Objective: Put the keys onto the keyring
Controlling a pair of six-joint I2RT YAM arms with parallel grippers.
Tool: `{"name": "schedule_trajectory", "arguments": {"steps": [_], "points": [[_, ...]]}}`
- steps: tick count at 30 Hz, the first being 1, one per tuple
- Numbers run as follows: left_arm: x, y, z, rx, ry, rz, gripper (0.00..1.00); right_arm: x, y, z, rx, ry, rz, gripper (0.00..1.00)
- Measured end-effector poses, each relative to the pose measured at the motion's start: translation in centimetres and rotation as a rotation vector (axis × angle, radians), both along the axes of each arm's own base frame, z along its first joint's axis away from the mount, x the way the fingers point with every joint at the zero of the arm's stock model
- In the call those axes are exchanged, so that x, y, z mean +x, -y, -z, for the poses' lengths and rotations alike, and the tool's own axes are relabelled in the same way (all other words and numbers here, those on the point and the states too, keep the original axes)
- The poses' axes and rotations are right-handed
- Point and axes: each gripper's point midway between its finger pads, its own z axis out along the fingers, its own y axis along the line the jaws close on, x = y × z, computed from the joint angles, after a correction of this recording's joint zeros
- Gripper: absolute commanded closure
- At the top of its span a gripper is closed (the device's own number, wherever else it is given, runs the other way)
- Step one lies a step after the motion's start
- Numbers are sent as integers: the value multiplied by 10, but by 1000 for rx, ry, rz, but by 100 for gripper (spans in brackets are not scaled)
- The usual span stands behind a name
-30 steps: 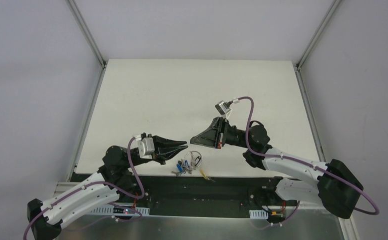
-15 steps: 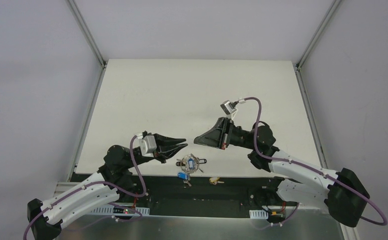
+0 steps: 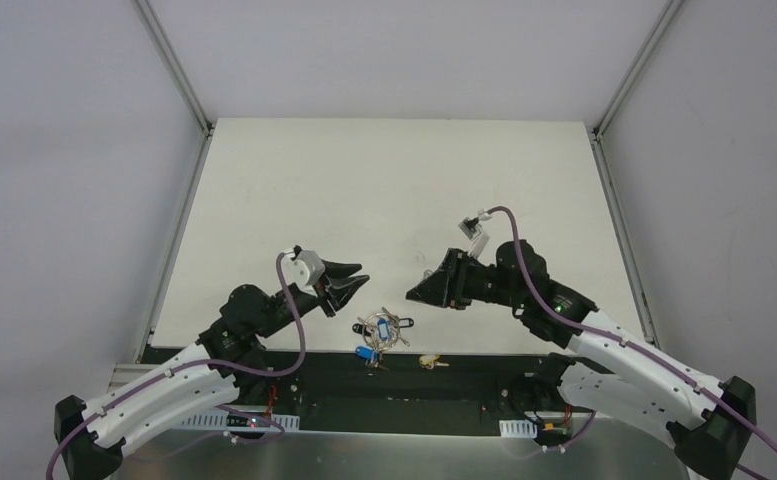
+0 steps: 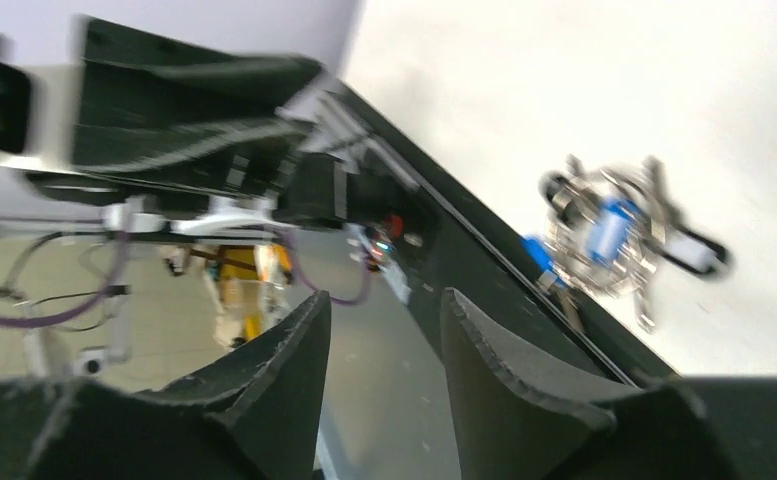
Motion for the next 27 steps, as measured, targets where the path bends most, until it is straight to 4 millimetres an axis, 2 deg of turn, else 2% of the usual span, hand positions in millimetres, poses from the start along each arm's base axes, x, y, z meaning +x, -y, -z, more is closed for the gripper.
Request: {"name": "schedule_trajectory", "arguments": {"steps": [6,9,15,20,27], "points": [[16,-7,43,100,-171,-105,63,-13,20,78,-309,-133,16,46],[19,-8,59,143,-257,-133,61,-23,23,98,-392,-155,-7,44],[18,-7,80,189,-424,-163,59,-25,23,134,-534,-177,-10,41],[17,-10,106,211,-559,-216,57,-17,17,164,-623,-184,16,41],[18,-18,129,211,-678,-298,54,-3,-2,200,-713,-125,56,41]]}}
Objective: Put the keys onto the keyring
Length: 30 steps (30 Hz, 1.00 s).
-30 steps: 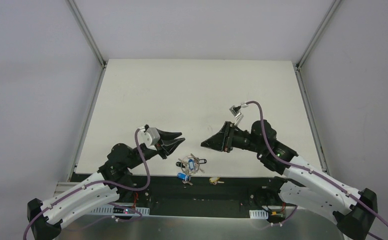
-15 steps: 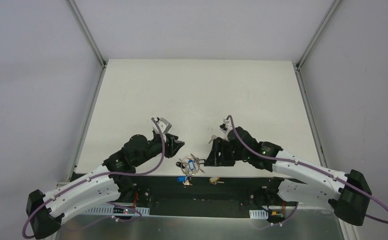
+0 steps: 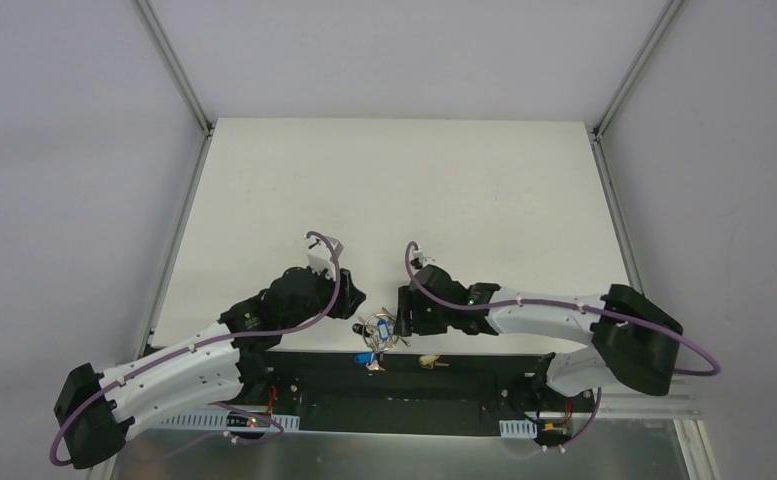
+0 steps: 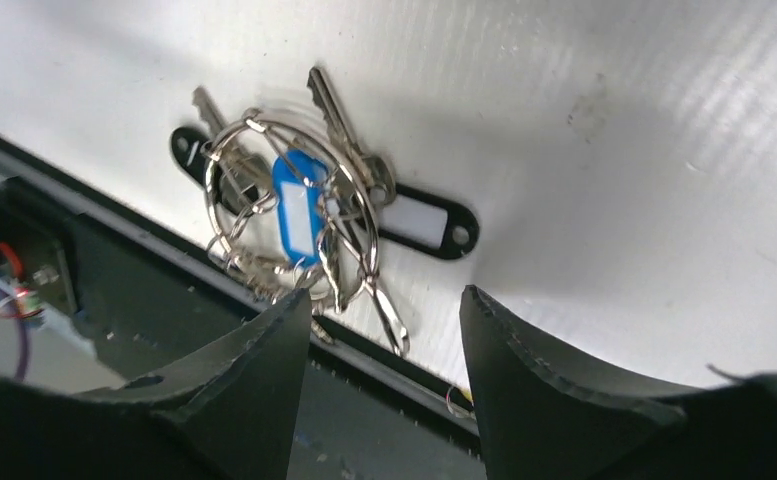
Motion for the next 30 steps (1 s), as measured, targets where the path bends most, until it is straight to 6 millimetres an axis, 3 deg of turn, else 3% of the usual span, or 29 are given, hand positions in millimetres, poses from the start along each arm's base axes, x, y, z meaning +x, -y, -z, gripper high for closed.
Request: {"name": "schedule_trajectory", "arguments": {"steps": [3,5,8,11,17,21,22,24,26,30], "points": [[0,-4,6,-1,-20,-30,53,3,-13,10,-32,16,-16,42],[-1,-7,10,-1,-34,-45,52,9,-25,8,-26,39,-25,48],[-2,-14,13,1,-35,-68,51,14,-35,12,-43,58,-42,78],[-2,-20,11,-4,-24,-89,50,25,-43,18,-92,77,-45,100],[-1,-29,4,-17,-1,-120,49,67,-72,17,-121,138,12,100],[-1,-32,4,-16,1,-131,49,117,-64,16,-105,139,150,100],[0,-33,4,-16,1,-134,49,135,-53,15,-107,140,205,96],[0,-33,4,-15,1,-135,49,154,-38,15,-117,141,263,67],[0,-33,4,-15,2,-135,49,163,-27,13,-124,140,293,51],[1,-34,4,-3,14,-133,48,133,-28,-10,-102,167,199,42]]}}
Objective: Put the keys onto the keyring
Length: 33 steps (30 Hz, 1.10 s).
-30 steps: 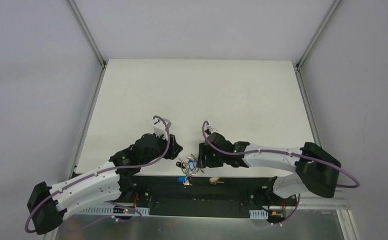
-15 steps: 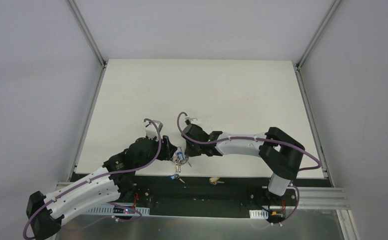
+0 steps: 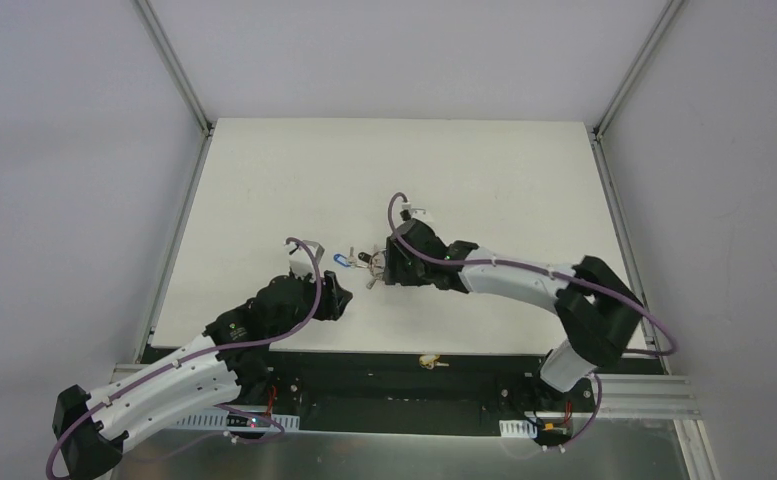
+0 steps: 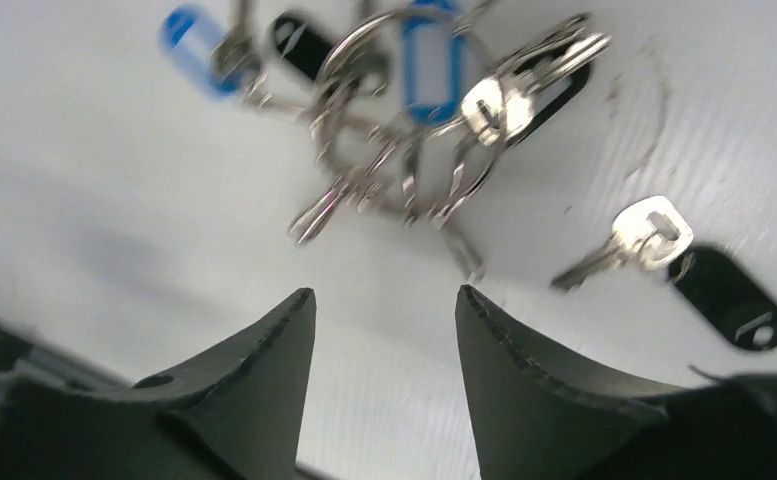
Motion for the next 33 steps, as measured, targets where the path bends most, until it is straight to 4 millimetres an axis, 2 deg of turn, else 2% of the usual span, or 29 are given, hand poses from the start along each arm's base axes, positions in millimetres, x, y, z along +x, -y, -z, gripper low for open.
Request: {"name": "schedule_trajectory", "arguments": {"steps": [2,4,6,7,9,11,15,18,23,27,33], "points": [[2,-2,-1,12,14,-4,48,-24,-3,-24,16,35,-77,42],[3,-3,-3,22,33,-2,47,-53,-4,-59,55,78,-157,42],[5,-3,-6,27,52,5,47,-71,4,-90,105,116,-192,42],[6,-2,-8,24,64,8,47,-77,11,-100,122,127,-195,42],[9,1,-13,23,89,17,46,-89,28,-105,133,125,-194,42],[12,5,-15,24,109,25,46,-105,45,-94,112,93,-197,42],[17,14,-10,50,113,54,47,-141,69,-53,-17,-24,-229,43],[18,20,-3,72,97,79,48,-158,77,-37,-86,-79,-237,45],[20,27,2,77,85,101,47,-177,73,-23,-127,-115,-224,49],[22,31,3,69,91,103,48,-191,70,1,-211,-131,-193,54],[22,30,10,68,92,102,48,-192,58,22,-294,-106,-123,61]]}}
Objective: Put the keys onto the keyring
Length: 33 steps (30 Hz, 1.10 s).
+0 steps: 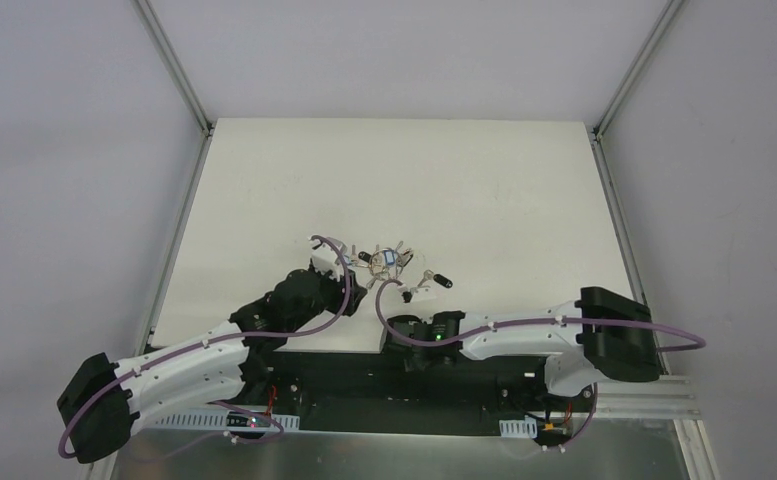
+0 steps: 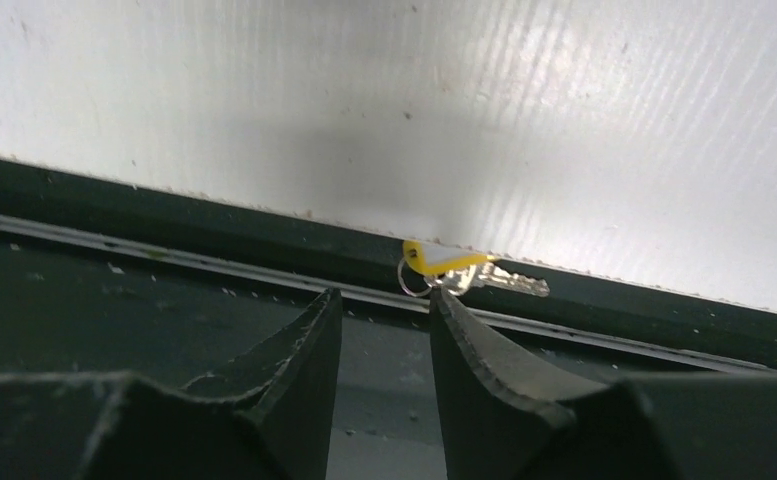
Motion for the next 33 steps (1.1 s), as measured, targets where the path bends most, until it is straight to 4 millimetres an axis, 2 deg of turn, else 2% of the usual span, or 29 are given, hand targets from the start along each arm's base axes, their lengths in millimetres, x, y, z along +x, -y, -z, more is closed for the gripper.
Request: {"name": "schedule_trajectory", "arguments": {"steps": [7,12,16,23,33], "points": [[-3,-7,-2,-25,26,-12,46,7,-12,11,-30,33,63,64],[-4,-9,-8,-49,43,-16,46,6,-11,15,-57,35,85,65],[-5,-10,-6,-48,37,-17,46,2,-11,14,-65,47,88,65],[-5,-10,-6,-52,32,-19,46,-8,-5,24,-114,43,91,65],[-6,-10,-1,-37,20,-19,46,-7,-5,26,-114,57,109,69]]}}
